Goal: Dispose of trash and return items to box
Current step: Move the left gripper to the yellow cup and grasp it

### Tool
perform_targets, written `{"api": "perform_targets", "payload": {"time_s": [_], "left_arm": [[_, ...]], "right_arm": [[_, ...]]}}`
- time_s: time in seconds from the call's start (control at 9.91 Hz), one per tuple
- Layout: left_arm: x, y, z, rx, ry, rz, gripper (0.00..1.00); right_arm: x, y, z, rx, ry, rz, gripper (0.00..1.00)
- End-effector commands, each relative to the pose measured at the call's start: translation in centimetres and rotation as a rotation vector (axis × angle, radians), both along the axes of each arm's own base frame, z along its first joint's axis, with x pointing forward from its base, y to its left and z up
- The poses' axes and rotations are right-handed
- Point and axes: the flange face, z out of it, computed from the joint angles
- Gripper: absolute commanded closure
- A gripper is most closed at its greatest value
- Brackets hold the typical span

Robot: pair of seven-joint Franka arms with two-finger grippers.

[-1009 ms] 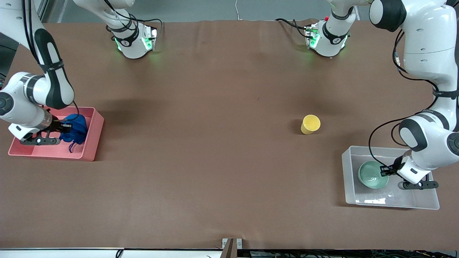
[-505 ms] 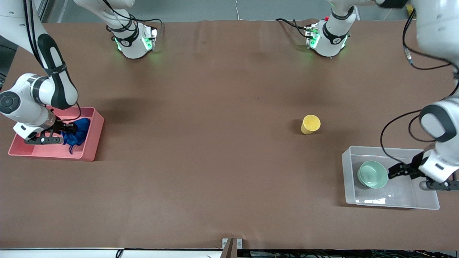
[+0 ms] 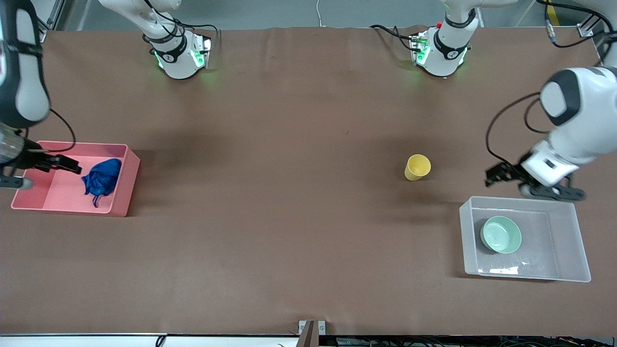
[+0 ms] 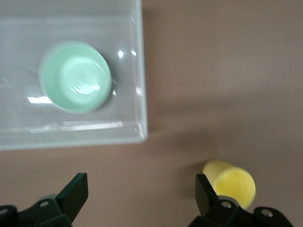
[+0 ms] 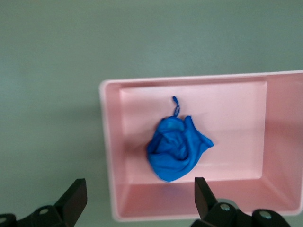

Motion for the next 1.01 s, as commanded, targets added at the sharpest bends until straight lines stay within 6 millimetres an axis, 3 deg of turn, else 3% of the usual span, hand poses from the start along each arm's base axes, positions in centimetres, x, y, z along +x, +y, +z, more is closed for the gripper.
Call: {"api": "perform_targets", "payload": {"time_s": [0.0,0.2,0.3,0.61,0.71,0.81,0.91], "left_arm": [[-3.6,-3.2,-5.5,0.019,0.05,-0.031,0.01],[-5.8,-5.9,-9.8,0.019,0.033,-0.044,0.02],[-6.4,-6.9,-12.0,0.018,0.052,-0.063,0.02],[-6.7,-8.4,-16.5,0.008,0.088,-0.089,0.12],[-7.0,-9.0,-18.0,0.006,0.097,-0.099,0.3],[-7.2,-9.2,-18.5,0.005,0.108,-0.101,0.68],[-7.3,-9.5,-18.6,0.003,0.111,-0.108,0.92]], "right_arm": [[0.5,4.1,7.8,0.035,0.009,-0.06,0.0],[-0.1,6.9,15.7,0.02,0.028,-0.073,0.0],[-0.7,6.9,18.7,0.019,0.022,-0.069,0.0],[-3.0,6.7,22.5,0.017,-0.015,-0.067,0.0],[-3.2,6.8,21.7,0.02,-0.003,-0.066,0.0],[-3.2,7.0,21.7,0.021,-0.003,-0.063,0.0],[-3.2,7.1,21.6,0.021,-0.001,-0.062,0.0]]}}
